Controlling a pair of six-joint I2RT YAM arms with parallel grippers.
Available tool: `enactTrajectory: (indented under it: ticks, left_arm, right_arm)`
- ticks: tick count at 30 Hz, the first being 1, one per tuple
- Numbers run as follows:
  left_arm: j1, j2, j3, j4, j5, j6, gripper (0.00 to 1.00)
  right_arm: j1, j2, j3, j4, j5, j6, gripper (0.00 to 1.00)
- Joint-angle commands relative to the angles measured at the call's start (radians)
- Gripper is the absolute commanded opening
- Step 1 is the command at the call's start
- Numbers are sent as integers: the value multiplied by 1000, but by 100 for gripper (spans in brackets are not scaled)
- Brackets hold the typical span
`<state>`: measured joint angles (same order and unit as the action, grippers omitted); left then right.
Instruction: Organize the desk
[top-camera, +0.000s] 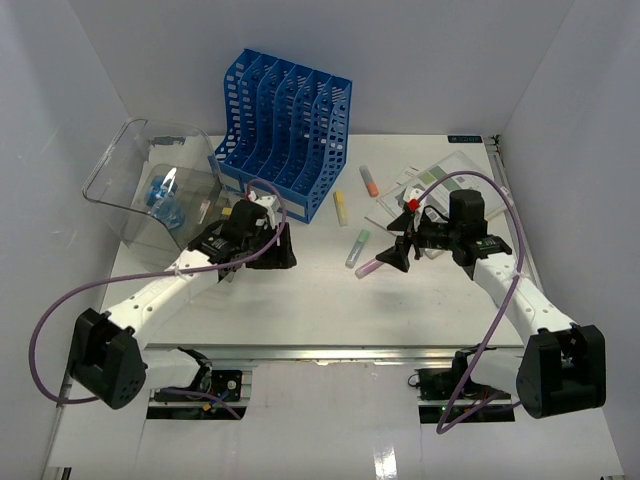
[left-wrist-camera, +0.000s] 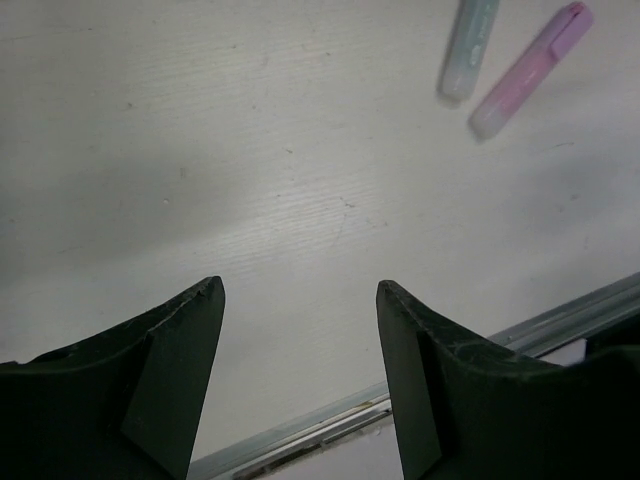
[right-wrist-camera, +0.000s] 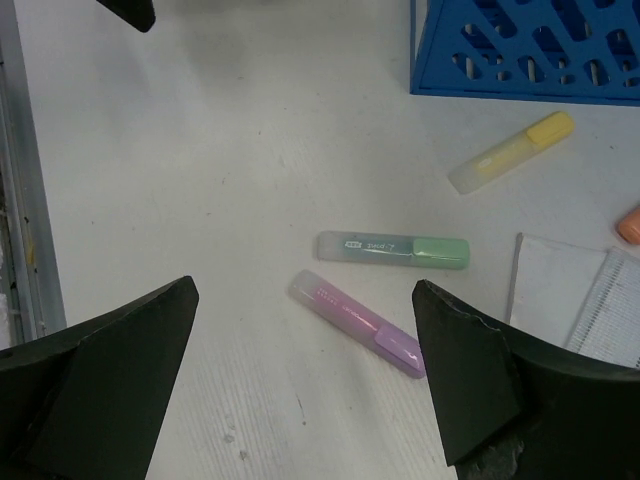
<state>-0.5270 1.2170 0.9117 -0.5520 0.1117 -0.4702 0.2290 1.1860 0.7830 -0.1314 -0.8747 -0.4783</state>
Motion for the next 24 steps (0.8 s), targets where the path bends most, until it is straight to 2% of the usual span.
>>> enactTrajectory:
  ticks: [1, 13, 18, 24]
  left_arm:
    - [-29, 101, 106, -44, -226, 59, 72]
    - [-9, 313, 228, -102, -345, 175, 75]
    - [74, 393, 257, -104, -395, 217, 77]
    - [169, 440, 313, -98, -475, 243, 89]
  right_arm:
    - [-13, -41, -22, 13, -41, -34, 95]
    - [-14, -92, -36, 13, -53, -44, 94]
    - [-14, -97, -39, 13, -55, -45, 94]
    - [-14, -72, -34, 12, -56, -46, 94]
